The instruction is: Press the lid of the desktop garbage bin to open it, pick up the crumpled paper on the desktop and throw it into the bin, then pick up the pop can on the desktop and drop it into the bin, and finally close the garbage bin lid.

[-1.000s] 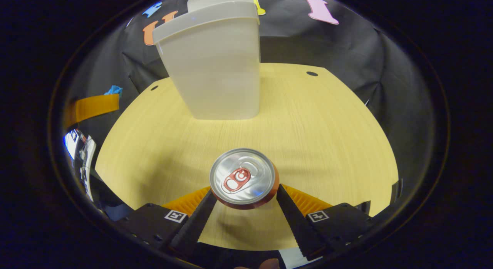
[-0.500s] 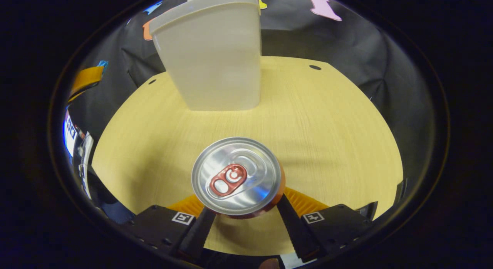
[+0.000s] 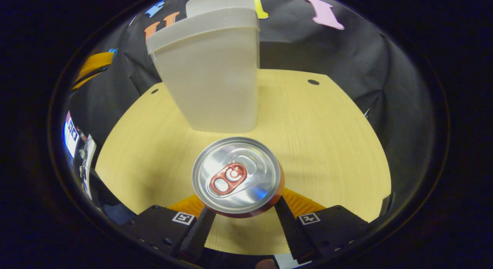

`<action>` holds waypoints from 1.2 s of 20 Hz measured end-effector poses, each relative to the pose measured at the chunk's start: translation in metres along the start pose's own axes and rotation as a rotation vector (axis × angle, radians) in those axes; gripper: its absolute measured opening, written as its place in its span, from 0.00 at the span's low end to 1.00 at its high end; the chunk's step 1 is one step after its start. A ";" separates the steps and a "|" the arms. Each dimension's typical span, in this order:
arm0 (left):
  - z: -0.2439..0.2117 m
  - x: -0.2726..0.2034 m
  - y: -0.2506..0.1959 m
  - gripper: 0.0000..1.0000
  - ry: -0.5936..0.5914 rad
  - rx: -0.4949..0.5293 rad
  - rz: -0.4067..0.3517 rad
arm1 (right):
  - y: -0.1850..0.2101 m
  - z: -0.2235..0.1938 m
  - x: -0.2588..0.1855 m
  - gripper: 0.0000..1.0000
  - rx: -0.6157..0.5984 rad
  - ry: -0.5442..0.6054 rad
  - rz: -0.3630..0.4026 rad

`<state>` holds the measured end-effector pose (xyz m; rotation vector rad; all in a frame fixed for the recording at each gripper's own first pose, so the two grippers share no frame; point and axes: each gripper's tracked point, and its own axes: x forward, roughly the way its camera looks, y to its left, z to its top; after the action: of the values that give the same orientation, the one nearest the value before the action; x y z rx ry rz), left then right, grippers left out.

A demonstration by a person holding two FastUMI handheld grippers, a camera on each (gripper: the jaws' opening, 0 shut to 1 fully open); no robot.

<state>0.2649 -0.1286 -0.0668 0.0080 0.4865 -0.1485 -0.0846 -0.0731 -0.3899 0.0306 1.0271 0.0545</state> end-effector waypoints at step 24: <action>0.085 0.110 -0.061 0.49 -0.104 0.022 -0.062 | -0.065 0.121 -0.075 0.82 0.013 -0.167 -0.031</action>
<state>0.3923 -0.2079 -0.0410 0.0065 0.3810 -0.2144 -0.0180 -0.1430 -0.2668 0.0305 0.8612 0.0164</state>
